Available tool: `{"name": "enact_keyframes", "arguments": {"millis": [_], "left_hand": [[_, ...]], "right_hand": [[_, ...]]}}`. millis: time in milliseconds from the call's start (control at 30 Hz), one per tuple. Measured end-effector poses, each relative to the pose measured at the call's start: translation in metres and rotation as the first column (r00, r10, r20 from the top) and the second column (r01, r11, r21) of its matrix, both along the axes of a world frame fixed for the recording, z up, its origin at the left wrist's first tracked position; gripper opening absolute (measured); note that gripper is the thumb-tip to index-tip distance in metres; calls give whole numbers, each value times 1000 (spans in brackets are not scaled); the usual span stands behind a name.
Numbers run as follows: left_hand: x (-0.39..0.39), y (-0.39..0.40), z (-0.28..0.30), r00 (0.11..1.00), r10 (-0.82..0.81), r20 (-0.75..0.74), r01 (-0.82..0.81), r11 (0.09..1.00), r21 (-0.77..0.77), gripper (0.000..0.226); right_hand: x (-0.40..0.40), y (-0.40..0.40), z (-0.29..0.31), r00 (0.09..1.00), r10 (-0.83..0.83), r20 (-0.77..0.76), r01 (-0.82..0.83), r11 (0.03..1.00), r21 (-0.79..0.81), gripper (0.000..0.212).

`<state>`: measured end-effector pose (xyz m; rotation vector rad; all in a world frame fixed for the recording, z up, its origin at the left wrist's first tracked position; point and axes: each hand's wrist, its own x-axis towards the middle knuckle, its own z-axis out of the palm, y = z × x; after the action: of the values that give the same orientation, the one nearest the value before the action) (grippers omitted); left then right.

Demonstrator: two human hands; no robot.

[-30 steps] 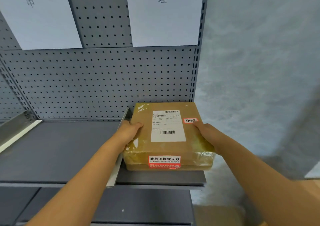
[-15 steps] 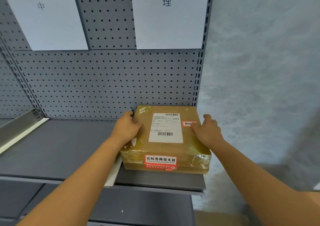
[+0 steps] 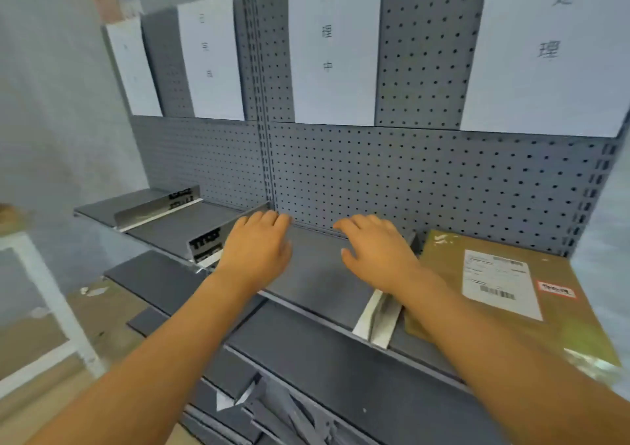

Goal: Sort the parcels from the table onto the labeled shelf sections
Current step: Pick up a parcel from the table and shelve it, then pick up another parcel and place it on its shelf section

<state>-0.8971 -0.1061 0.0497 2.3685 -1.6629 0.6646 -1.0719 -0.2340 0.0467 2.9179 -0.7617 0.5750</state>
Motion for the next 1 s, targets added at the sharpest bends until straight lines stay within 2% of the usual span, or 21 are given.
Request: {"name": "enact_keyframes", "arguments": {"millis": [133,400,600,800,1000], "left_hand": [[70,86,7,986,146,76,-146,989,-9,37],[209,262,10,934,347,86,-347,938,-13,41],[297,378,8,861,498,103,-500,866,-6,41],[382,453,3,786,615,58,-615,788,-16,43],[487,490,0,696,713,77,-715,699,-12,36]], "right_hand": [[85,61,8,992,124,-11,-125,992,-37,48],[265,207,11,948,318,5,-316,946,-75,49],[380,297,6,893,450,10,-449,892,-48,47],[502,357,3,822,568,-28,-569,821,-39,51],[633,398,-4,729,684,12,-683,729,-38,50]]}}
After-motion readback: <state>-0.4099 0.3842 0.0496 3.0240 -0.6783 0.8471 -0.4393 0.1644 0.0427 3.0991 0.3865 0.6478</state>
